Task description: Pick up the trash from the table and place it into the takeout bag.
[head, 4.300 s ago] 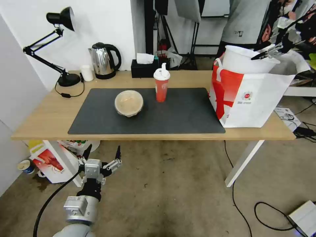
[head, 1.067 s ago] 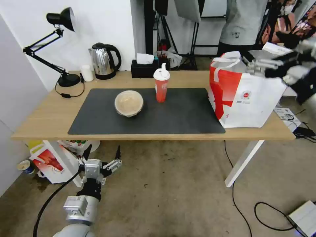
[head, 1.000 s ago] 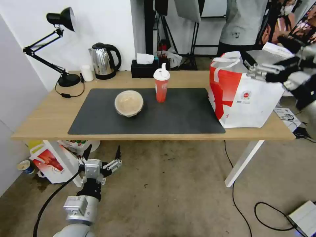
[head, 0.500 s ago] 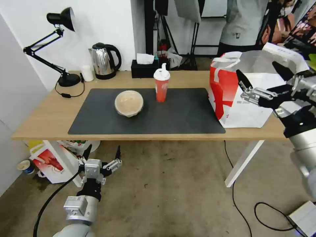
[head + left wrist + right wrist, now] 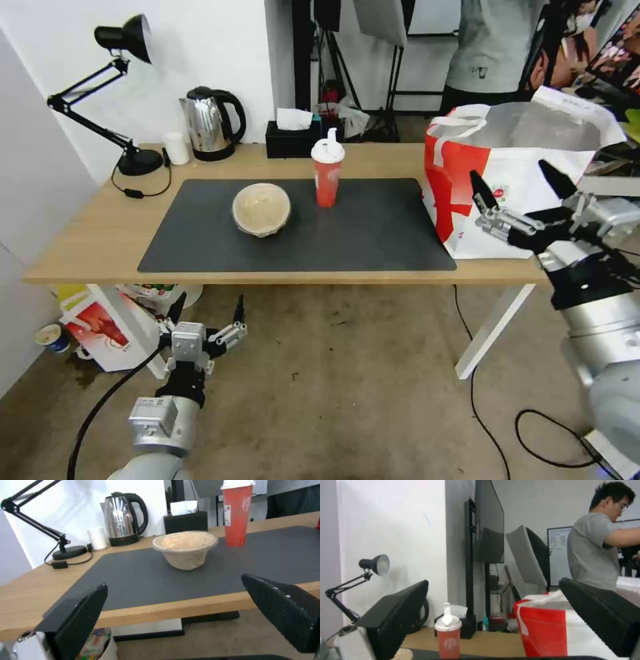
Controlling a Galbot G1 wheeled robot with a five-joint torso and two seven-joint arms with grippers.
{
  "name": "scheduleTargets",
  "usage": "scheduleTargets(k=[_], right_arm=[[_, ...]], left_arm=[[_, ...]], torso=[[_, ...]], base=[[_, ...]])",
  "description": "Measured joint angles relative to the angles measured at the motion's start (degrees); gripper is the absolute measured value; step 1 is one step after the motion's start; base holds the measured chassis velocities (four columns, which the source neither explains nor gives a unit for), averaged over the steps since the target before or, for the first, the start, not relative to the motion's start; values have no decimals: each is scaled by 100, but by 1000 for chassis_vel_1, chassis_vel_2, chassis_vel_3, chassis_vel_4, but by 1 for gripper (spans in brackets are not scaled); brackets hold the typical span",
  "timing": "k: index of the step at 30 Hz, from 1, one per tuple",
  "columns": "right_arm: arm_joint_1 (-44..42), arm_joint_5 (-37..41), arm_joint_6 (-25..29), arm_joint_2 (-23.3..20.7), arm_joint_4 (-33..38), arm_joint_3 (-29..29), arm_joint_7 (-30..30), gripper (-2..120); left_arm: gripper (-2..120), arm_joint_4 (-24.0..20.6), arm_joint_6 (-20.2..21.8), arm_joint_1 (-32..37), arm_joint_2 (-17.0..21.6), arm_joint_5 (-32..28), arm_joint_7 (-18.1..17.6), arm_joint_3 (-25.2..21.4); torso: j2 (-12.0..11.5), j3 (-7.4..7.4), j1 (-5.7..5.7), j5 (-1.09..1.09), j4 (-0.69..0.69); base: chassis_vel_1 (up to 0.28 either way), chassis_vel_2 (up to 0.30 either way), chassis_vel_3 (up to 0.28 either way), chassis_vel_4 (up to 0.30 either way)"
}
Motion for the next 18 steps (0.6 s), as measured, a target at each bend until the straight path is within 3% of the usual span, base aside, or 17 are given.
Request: scheduleTargets(k=[6,18], right_arm=[[-178,-548,56,587,0,-288,-259,100],[-417,-1271,269,1000,2,-731,-417,100]], left_arm=[[100,0,0,0,0,0,0,0],[100,0,0,0,0,0,0,0]], torso=[[0,0,0,0,0],[0,0,0,0,0]], base=[[0,0,0,0],[0,0,0,0]])
